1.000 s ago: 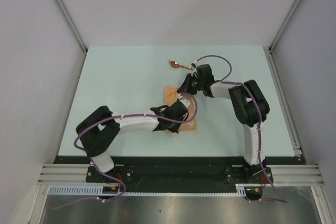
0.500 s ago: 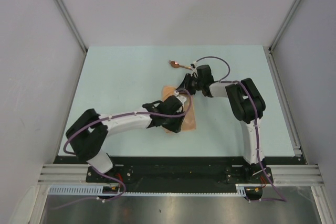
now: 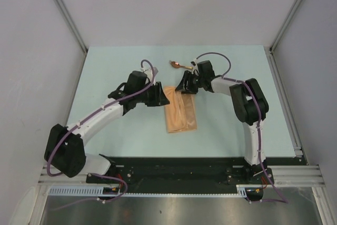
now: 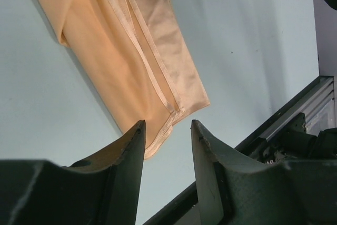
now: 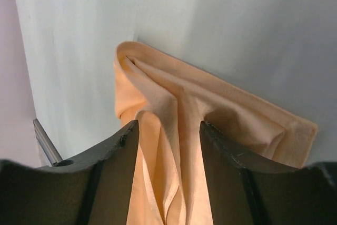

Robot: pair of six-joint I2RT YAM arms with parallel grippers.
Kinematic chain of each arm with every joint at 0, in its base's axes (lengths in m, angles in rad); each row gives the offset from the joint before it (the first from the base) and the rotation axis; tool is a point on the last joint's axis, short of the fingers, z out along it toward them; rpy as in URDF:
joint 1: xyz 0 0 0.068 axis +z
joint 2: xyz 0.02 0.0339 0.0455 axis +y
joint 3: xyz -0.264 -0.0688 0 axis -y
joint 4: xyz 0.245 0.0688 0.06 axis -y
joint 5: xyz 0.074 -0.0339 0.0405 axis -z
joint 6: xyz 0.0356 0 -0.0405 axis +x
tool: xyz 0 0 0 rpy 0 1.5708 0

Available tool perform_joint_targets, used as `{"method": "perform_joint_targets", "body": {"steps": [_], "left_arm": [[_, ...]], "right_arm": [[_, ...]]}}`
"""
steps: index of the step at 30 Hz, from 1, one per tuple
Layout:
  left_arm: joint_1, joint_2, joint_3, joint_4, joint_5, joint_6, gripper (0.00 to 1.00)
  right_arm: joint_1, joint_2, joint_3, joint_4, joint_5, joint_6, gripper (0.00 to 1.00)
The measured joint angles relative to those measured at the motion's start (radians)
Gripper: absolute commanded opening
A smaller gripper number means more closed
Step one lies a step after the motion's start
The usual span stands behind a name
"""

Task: Fold the napkin into a case and place the utensils inside
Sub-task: Smooth out the 2/3-rectangle-folded napkin at the center of the board, then pick up the 2/3-rectangle-folded napkin from the center of the board.

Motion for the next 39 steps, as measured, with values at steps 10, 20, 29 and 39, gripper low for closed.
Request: {"method": "perform_joint_targets", "body": {"steps": [10,20,29,39], "left_arm": [[0.019,0.197,0.052,0.064,0.072,-0.081,0.33],[-0.11,0.416,0.281,-0.011,-0.071,-0.097,0.48],[-0.239,0.609,0.594,-0.172,-0.356,-0.159,0.48],[-0.37,0.895,0.936,-0.484,-0.661,-0.277,0.5]], "right_arm": [[-0.002,-0.135,-0.037,-0.185,0.057,-0.08,0.66],[-0.004,-0.441,-0.308,-0.249,0.157,-0.098,0.8],[-0.011,-0.627,-0.639,-0.217,0.247,0.019,0.71],[-0.057,-0.956,-0.727,-0.327,0.443,0.082,0.7]]}}
